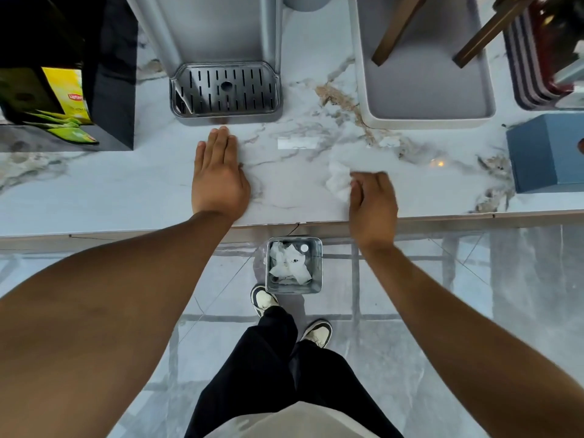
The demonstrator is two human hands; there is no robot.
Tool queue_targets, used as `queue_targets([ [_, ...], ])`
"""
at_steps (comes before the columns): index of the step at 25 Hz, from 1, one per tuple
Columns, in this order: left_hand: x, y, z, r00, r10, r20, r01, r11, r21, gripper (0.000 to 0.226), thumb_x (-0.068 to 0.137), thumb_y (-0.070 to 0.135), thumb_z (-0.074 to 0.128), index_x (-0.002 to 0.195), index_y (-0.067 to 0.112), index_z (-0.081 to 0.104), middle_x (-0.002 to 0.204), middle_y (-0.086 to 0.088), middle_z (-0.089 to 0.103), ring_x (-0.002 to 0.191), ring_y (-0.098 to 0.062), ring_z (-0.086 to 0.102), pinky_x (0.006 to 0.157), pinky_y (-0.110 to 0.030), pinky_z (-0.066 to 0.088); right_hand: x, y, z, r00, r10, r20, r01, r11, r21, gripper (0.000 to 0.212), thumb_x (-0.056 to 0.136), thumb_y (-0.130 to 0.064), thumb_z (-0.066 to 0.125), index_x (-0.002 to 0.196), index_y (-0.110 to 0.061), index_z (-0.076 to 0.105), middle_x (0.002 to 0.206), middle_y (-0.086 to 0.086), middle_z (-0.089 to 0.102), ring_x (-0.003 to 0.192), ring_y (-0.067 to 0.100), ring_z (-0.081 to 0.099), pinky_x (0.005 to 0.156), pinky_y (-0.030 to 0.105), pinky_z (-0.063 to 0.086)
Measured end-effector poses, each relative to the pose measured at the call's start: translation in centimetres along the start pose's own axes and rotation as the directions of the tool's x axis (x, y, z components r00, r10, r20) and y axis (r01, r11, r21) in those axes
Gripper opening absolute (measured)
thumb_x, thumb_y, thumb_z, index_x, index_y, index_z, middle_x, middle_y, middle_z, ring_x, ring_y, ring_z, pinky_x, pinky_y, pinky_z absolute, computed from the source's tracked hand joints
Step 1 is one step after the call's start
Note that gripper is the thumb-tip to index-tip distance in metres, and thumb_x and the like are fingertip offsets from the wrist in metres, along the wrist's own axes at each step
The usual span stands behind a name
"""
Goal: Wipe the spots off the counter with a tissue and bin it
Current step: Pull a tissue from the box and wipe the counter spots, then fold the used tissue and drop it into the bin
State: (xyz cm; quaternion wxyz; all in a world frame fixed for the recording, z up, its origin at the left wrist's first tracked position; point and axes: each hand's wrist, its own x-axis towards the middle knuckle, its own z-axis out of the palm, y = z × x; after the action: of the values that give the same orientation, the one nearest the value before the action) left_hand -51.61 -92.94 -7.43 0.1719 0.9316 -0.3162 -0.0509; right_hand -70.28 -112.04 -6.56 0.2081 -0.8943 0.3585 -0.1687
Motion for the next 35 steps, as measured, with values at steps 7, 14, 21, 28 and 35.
queue_targets([
  [7,-0.2,-0.1,0.0,1.0,-0.002,0.002,0.002,1.0,-0.001,0.057,0.092,0.01,0.037,0.147,-0.001,0.033,0.161,-0.017,0.023,0.151,-0.031,0.015,0.125,-0.045,0.008,-9.8,-2.0,-0.1,0.924,-0.233,0.304,0.13,0.937,0.325,0.014,0.094,-0.006,0.06,0.104,-0.009,0.07,0.095,0.003,0.058,0.069,0.001,0.052,0.07,0.007,0.038],
  [14,-0.3,0.0,-0.2,1.0,-0.008,0.02,0.009,0.999,-0.054,0.055,0.093,0.009,0.036,0.147,-0.003,0.033,0.161,-0.019,0.023,0.151,-0.032,0.014,0.125,-0.044,0.006,-10.0,-3.0,0.4,0.961,-0.113,0.252,0.02,0.939,0.344,0.013,0.093,-0.013,0.062,0.104,-0.018,0.068,0.091,-0.014,0.048,0.067,-0.004,0.051,0.069,0.011,0.04],
  [21,-4.7,0.8,-2.3,0.997,0.078,0.027,-0.07,0.972,-0.222,0.041,0.09,-0.002,0.044,0.129,-0.007,0.055,0.144,-0.024,0.049,0.14,-0.04,0.038,0.117,-0.049,0.031,-4.5,-5.5,0.4,0.985,-0.074,0.158,0.003,0.912,0.411,0.02,0.092,-0.016,0.06,0.109,-0.025,0.061,0.084,-0.007,0.052,0.068,0.004,0.052,0.07,0.016,0.043],
  [28,-6.5,2.0,-2.6,1.0,0.004,0.022,0.001,0.97,-0.242,0.04,0.094,0.023,0.049,0.126,0.001,0.056,0.125,-0.022,0.061,0.121,-0.038,0.052,0.101,-0.042,0.046,0.1,-6.6,2.1,0.948,-0.072,0.309,-0.04,0.939,0.342,0.041,0.088,-0.019,0.064,0.127,-0.023,0.051,0.086,-0.002,0.06,0.075,0.015,0.059,0.08,0.035,0.053],
  [35,-5.4,2.7,-2.0,0.992,-0.108,-0.066,0.095,0.98,-0.173,0.042,0.091,0.035,0.061,0.121,0.006,0.061,0.118,-0.015,0.062,0.109,-0.036,0.056,0.095,-0.046,0.045,0.1,-5.2,0.6,0.992,0.067,0.109,-0.099,0.94,0.328,0.042,0.087,-0.024,0.058,0.128,-0.023,0.051,0.093,-0.003,0.064,0.075,0.012,0.062,0.077,0.029,0.053],
])
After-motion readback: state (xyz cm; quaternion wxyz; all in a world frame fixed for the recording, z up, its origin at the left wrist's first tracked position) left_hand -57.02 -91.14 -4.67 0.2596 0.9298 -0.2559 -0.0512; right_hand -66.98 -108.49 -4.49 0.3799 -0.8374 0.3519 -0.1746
